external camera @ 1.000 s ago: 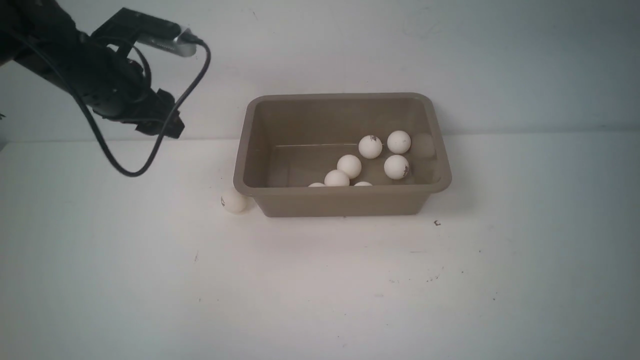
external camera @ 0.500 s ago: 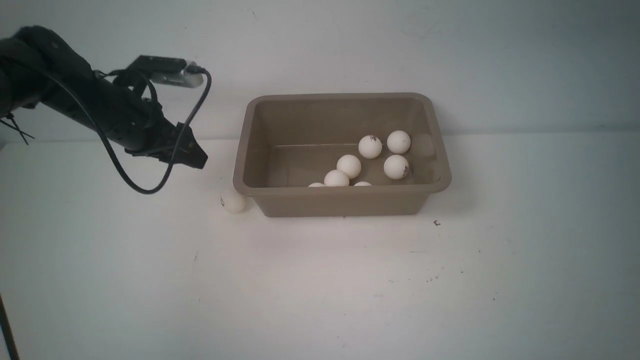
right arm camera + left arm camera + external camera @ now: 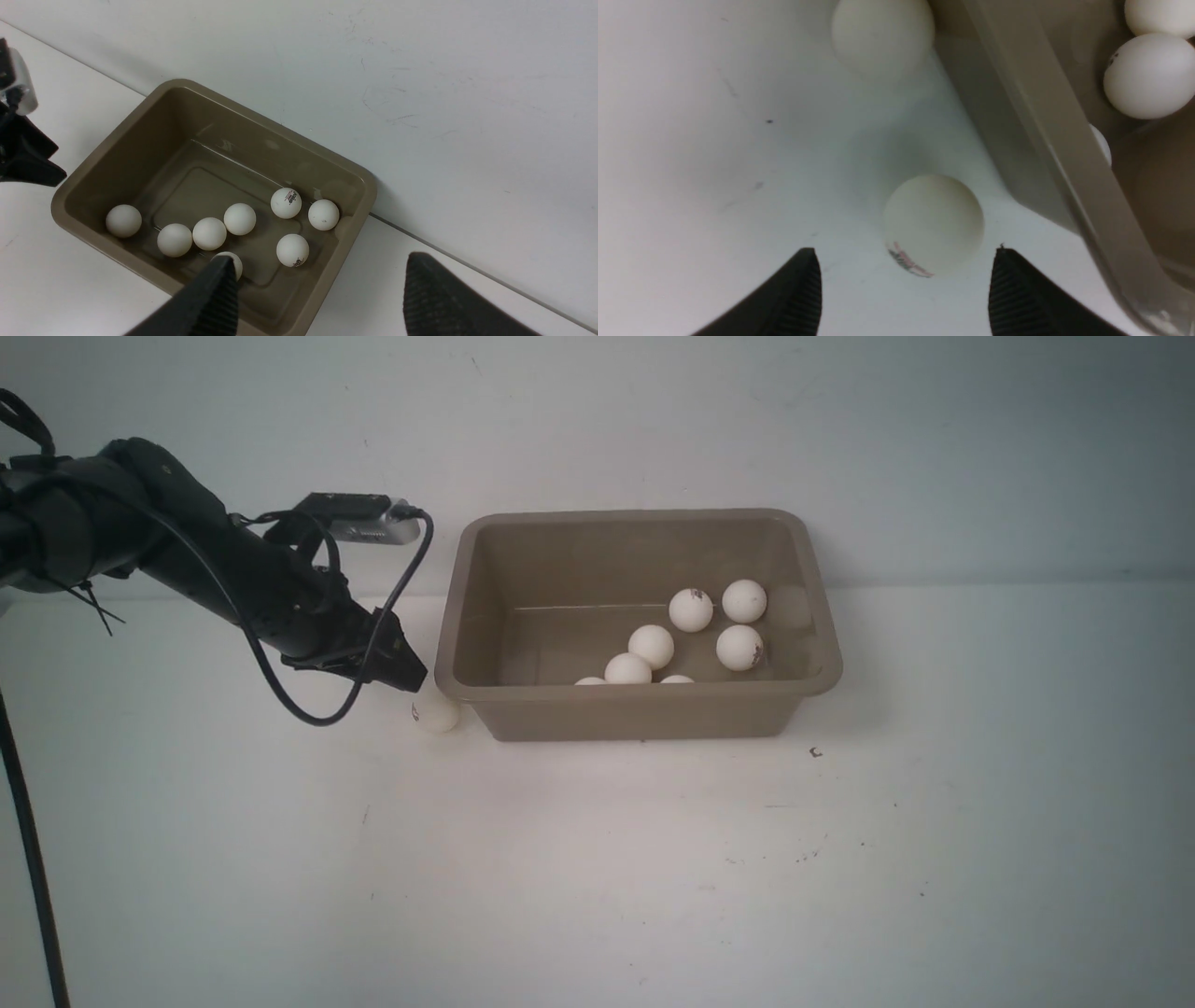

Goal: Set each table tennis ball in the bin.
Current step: Use the left arm to clamp the table tennis ball closest to it

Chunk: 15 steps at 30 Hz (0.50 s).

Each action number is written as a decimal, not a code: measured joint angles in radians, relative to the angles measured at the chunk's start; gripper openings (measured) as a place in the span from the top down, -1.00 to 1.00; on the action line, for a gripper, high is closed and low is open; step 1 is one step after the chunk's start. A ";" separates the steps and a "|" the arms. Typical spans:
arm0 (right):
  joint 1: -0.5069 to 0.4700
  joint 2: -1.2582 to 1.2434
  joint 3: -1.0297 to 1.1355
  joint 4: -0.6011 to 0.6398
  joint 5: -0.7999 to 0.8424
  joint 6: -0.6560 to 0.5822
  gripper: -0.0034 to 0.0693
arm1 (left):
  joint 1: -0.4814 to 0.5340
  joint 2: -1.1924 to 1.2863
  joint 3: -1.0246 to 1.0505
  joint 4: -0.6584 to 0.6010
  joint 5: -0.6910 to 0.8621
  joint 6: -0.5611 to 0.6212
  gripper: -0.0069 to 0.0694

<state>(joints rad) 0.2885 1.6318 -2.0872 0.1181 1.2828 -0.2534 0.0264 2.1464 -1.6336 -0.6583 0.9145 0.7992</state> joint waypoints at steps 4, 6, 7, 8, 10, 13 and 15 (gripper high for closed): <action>0.000 0.000 0.000 0.001 0.000 0.000 -0.30 | -0.018 0.009 0.000 -0.008 0.001 0.000 -0.32; 0.000 0.000 0.000 0.001 0.000 0.000 -0.30 | -0.024 0.009 0.000 -0.008 0.001 0.000 -0.32; 0.000 0.000 0.000 0.002 0.000 0.000 -0.30 | -0.026 0.009 0.000 -0.008 0.001 0.000 -0.32; 0.000 0.000 0.000 0.002 0.000 0.000 -0.30 | -0.028 0.009 0.000 -0.008 0.001 0.000 -0.32; 0.000 0.000 0.000 0.002 0.000 0.000 -0.30 | -0.029 0.009 0.000 -0.008 0.000 0.000 -0.32; 0.000 0.000 0.000 0.005 0.000 0.000 -0.30 | -0.032 0.009 0.000 -0.008 -0.006 0.000 -0.32; 0.000 0.000 0.000 0.006 0.000 0.000 -0.30 | -0.036 0.009 0.000 -0.008 -0.007 0.000 -0.32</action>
<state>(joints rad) 0.2885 1.6318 -2.0872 0.1242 1.2828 -0.2534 -0.0096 2.1557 -1.6336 -0.6662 0.9078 0.7992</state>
